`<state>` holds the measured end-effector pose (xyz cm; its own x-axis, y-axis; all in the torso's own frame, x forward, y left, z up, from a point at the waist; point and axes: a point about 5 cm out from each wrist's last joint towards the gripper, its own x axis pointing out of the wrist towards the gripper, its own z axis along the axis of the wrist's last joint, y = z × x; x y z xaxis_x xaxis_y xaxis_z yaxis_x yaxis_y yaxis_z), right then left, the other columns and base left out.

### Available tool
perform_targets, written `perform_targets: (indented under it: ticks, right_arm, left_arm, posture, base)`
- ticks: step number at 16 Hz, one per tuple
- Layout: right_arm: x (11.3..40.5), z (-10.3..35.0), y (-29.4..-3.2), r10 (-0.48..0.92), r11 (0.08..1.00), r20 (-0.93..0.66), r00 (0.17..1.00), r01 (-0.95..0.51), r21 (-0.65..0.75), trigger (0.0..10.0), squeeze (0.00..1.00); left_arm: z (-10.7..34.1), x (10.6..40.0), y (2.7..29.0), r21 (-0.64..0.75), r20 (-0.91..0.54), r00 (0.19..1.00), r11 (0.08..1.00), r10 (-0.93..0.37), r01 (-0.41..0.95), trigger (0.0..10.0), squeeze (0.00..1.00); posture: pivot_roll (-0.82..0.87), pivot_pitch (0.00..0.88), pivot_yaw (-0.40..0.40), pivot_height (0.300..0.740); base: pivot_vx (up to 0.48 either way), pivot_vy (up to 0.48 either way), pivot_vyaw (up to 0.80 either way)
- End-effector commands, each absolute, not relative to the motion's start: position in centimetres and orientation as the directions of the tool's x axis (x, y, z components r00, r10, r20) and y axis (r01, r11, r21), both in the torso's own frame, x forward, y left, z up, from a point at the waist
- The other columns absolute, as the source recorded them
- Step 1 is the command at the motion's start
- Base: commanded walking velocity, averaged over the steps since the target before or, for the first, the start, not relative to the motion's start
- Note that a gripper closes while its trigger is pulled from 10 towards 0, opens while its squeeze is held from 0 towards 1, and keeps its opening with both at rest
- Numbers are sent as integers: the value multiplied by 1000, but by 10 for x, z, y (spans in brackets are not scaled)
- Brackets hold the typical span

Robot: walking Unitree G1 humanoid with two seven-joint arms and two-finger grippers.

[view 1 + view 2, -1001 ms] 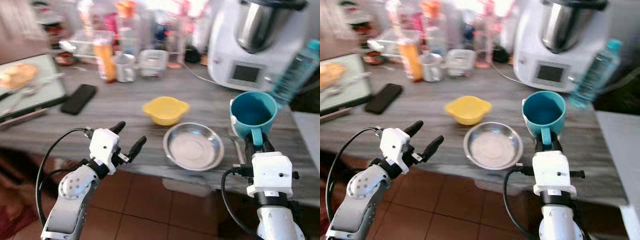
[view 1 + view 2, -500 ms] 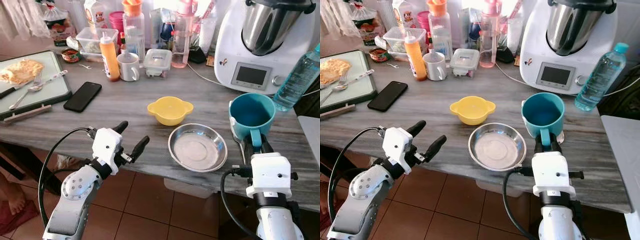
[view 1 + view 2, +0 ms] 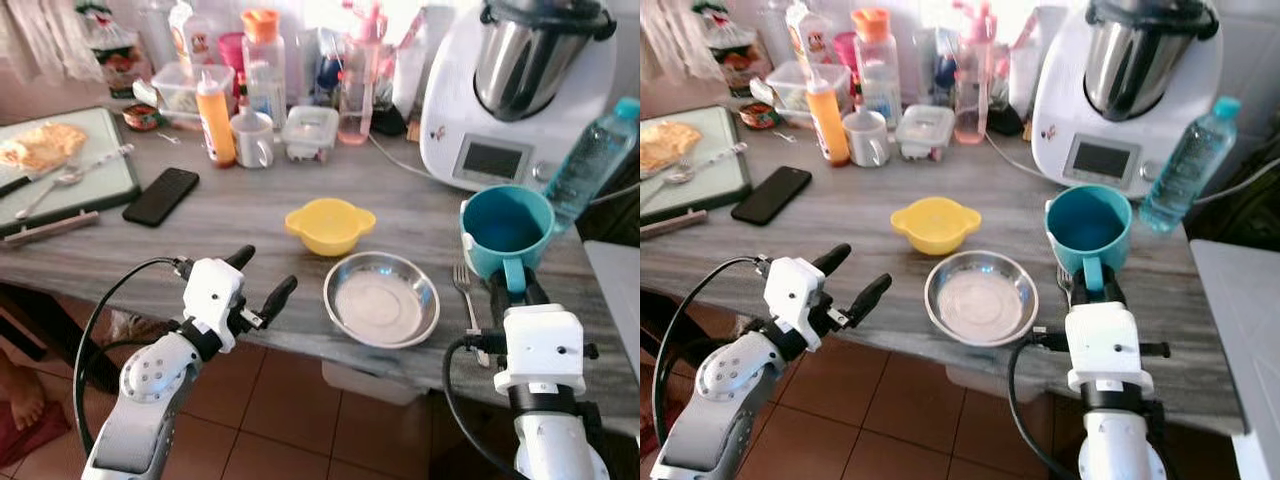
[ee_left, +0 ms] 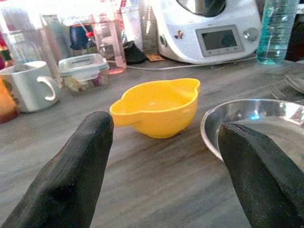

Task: Setting the table

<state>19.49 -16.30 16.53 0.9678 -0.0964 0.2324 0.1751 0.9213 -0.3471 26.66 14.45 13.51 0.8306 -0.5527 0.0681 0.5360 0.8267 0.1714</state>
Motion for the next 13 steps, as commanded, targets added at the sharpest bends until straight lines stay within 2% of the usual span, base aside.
perform_targets:
  ticks: [1,7,13]
  right_arm:
    - [195,167,-163,-95,918,243,965,180,-354,10000,0]
    - [196,166,-162,-95,919,242,966,179,-352,10000,0]
    - [197,165,-161,-93,920,239,967,175,-351,10000,0]
  left_arm:
    - [137,266,145,180,66,831,825,-553,535,10000,0]
    - [137,267,145,182,63,829,823,-556,538,10000,0]
    - [139,271,151,176,64,841,835,-537,521,10000,0]
  posture:
    - [71,74,-10,740]
    - [71,74,-7,740]
    - [78,79,-9,740]
  base:
    - [0,-480,0]
    - [0,-326,0]
    - [0,0,0]
